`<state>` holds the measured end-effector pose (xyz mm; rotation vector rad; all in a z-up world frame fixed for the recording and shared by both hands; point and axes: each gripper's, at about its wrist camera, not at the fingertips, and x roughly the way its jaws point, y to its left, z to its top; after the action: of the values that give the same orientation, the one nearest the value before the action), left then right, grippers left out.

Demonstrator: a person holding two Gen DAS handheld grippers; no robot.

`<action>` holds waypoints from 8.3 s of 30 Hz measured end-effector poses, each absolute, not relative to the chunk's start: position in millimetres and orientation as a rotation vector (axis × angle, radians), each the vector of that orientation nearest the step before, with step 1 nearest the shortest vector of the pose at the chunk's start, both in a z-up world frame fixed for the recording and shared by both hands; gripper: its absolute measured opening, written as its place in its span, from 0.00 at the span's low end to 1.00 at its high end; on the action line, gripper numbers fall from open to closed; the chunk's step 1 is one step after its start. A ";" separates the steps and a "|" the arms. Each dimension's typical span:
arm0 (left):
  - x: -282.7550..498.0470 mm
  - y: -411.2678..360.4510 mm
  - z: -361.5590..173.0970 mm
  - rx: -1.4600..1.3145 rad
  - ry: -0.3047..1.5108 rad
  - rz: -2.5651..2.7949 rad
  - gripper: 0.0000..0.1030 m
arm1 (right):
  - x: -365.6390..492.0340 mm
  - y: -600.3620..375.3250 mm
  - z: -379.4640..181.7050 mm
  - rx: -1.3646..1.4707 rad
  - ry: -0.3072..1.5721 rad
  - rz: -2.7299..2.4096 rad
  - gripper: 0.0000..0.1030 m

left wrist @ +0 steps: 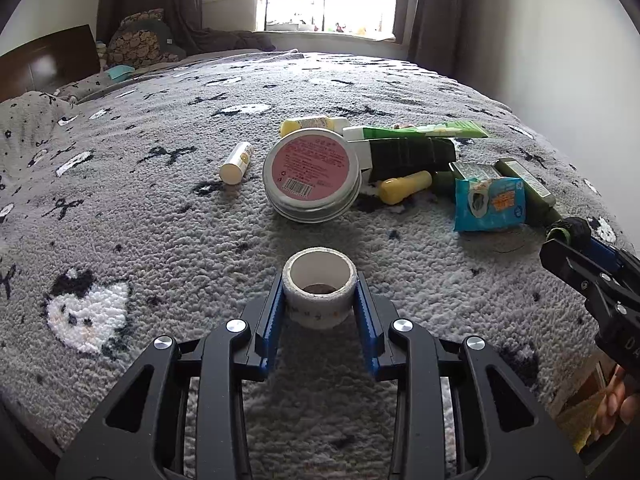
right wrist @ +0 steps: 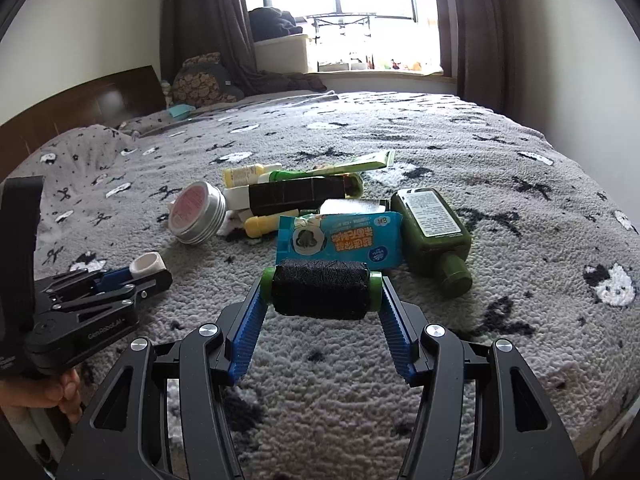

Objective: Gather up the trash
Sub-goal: 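Carry the tape roll and black roller down past the bed edge to the bin, then open both grippers to drop the tape roll and roller into the bin, then grasp the pink-lidded tin with the left gripper while the right grasps the green lotion bottle, then carry the tin and green bottle down past the bed edge to the bin, then open both grippers to drop the tin and green bottle into the bin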

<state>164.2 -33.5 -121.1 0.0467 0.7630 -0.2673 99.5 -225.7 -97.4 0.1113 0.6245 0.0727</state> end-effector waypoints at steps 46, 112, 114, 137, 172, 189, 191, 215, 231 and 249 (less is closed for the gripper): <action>-36.2 -24.5 -186.5 0.124 0.931 -0.310 0.30 | -63.5 -212.0 -154.5 0.010 0.784 0.176 0.55; 4.3 11.4 -134.7 0.147 0.821 -0.219 0.82 | -12.7 -260.9 -128.5 -0.004 0.753 -0.052 0.81; 15.6 12.8 -129.8 0.136 0.808 -0.210 0.81 | -4.3 -265.6 -126.2 0.012 0.739 -0.067 0.81; 172.7 -15.0 -111.2 0.112 0.782 -0.228 0.82 | 177.3 -306.8 -123.7 0.063 0.812 -0.159 0.81; 168.7 -30.7 -105.8 0.124 0.791 -0.255 0.65 | 100.9 -286.6 -97.9 -0.011 0.745 -0.094 0.49; 22.9 -4.3 -86.4 0.152 0.687 -0.219 0.65 | -41.3 -224.0 -47.6 -0.065 0.528 0.051 0.49; 9.2 -4.0 -89.2 0.153 0.690 -0.224 0.65 | -51.8 -220.3 -50.1 -0.062 0.533 0.075 0.49; -50.0 4.3 -208.3 0.148 1.007 -0.263 0.65 | -64.1 -159.3 -190.3 -0.034 0.990 0.303 0.49; -40.3 -8.3 -284.3 0.152 1.286 -0.365 0.65 | -39.8 -144.9 -249.9 0.048 1.224 0.373 0.49; -32.5 -0.4 -268.3 0.170 1.259 -0.341 0.79 | -36.4 -159.1 -226.2 0.063 1.161 0.338 0.62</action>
<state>-32.5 -0.4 -268.3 0.1704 1.2589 -0.3406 -36.4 -159.1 -226.2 0.0625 1.1606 0.3375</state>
